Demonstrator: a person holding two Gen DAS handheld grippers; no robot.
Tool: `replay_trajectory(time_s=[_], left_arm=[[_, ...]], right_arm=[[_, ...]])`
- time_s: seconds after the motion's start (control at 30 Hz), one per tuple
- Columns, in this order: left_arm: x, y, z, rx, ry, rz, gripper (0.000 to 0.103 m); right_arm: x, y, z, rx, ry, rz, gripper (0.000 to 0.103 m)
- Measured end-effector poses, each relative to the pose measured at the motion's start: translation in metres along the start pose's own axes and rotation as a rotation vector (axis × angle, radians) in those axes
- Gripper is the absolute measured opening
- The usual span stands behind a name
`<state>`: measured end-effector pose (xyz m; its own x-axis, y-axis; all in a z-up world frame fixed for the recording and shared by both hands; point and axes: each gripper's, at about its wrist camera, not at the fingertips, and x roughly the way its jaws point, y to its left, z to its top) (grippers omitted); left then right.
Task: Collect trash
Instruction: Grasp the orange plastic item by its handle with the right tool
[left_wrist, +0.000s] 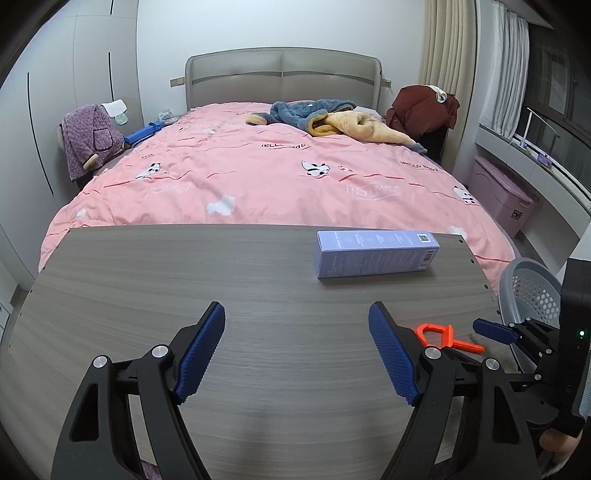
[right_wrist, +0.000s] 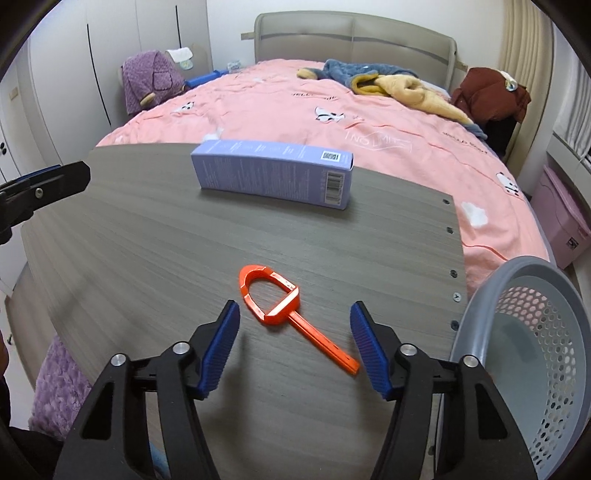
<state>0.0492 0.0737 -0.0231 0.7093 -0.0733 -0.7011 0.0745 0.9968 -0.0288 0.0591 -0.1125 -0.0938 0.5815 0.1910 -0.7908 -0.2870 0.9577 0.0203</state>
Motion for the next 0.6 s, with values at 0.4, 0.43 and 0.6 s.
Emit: replay_trajectory(time_s=[0.4, 0.43, 0.6], left_arm=[[0.004, -0.001, -0.001, -0.001, 0.011, 0.004, 0.077], [0.004, -0.001, -0.001, 0.0, 0.012, 0.006, 0.077], [0.005, -0.001, -0.001, 0.002, 0.015, 0.004, 0.077]], right_arm=[[0.014, 0.009, 0.001, -0.054, 0.028, 0.014, 0.048], [0.015, 0.01, 0.001, -0.058, 0.025, 0.017, 0.045], [0.013, 0.013, 0.001, -0.068, 0.016, 0.035, 0.031]])
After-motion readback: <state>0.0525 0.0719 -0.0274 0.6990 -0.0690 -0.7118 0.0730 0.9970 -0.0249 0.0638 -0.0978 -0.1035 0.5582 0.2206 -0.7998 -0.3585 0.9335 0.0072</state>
